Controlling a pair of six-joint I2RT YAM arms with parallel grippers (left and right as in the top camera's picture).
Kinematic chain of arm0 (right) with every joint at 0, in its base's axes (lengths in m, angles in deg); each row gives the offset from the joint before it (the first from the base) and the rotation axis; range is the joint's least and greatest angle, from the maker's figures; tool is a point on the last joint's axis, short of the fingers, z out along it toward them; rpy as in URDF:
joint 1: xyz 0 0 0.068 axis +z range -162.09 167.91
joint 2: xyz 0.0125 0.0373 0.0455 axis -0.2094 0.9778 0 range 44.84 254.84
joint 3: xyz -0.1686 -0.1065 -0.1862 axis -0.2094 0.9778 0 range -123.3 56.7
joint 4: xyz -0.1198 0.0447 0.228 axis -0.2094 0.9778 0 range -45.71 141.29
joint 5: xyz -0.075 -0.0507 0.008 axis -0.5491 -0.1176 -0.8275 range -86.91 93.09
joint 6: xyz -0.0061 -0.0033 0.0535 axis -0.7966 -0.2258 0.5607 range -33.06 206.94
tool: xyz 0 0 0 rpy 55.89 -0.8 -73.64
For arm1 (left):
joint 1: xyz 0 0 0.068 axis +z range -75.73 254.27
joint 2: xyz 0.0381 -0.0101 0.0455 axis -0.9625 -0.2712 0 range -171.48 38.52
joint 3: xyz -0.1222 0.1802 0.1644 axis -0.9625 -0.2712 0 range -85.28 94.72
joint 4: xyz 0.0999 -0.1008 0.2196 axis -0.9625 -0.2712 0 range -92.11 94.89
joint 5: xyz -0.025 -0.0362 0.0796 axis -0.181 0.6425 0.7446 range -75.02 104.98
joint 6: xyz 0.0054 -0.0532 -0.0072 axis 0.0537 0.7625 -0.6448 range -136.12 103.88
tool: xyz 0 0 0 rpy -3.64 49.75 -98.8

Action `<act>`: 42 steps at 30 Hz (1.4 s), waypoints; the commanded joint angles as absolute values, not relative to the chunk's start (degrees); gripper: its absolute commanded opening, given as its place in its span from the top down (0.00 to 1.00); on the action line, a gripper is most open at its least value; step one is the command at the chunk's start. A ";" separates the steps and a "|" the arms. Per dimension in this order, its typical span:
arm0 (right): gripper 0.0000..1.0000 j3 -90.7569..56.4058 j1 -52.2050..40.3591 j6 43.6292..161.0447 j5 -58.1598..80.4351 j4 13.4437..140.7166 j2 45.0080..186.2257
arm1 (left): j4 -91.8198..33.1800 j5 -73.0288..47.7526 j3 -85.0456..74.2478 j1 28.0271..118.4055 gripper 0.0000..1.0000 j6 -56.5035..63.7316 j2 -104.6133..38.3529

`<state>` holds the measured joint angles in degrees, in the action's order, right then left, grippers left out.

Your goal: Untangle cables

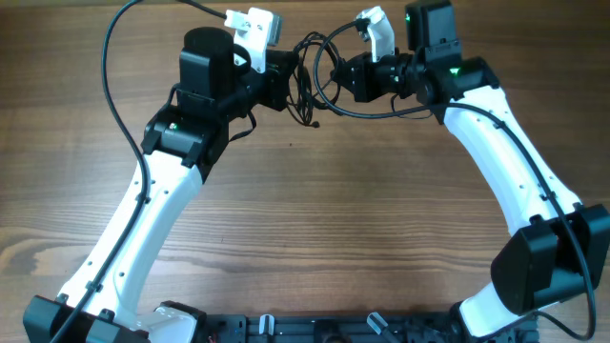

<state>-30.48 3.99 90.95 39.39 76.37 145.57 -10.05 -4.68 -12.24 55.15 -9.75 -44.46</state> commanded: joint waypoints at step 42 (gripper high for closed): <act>0.96 -40.84 -8.49 86.84 0.18 94.86 146.69 | -18.71 -3.61 -11.39 61.29 0.39 -9.69 -53.45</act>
<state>-37.10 -12.01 96.57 -5.88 95.84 145.90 -19.30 -2.96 -12.24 63.26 -9.55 -51.46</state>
